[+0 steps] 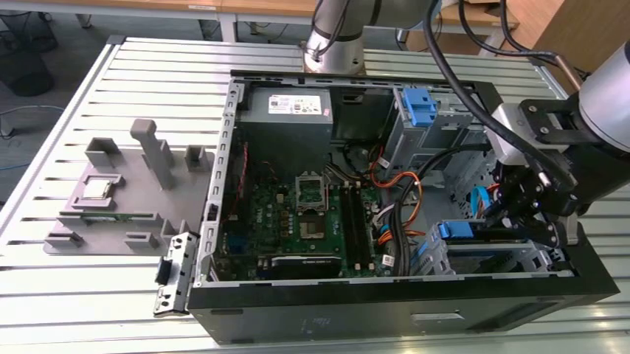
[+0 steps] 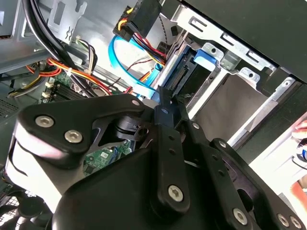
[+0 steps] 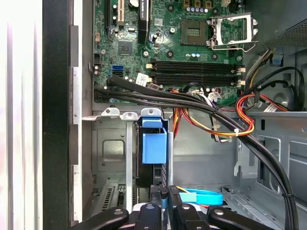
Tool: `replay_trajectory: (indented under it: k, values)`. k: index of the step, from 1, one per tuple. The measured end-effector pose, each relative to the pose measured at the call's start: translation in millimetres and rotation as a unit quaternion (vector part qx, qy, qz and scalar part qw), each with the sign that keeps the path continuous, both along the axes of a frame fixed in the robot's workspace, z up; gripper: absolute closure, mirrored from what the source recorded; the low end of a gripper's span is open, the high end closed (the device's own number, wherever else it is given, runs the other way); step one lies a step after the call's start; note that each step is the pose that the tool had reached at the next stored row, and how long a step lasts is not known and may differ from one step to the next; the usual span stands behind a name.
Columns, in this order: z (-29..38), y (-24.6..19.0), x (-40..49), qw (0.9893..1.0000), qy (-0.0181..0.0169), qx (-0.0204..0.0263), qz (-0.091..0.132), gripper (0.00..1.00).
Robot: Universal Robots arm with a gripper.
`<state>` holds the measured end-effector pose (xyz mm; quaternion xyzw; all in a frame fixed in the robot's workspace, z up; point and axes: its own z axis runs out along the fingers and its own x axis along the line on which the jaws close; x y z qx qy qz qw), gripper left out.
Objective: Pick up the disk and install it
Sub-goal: 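Insert the first disk wire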
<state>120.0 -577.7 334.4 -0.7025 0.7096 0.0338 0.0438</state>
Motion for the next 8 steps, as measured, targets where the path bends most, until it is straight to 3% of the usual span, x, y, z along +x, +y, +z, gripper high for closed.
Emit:
replay_trajectory:
  k: [8]
  values:
    - [-0.2, -1.7, 0.0, 1.0000, 0.0000, 0.0008, 0.000, 0.80]
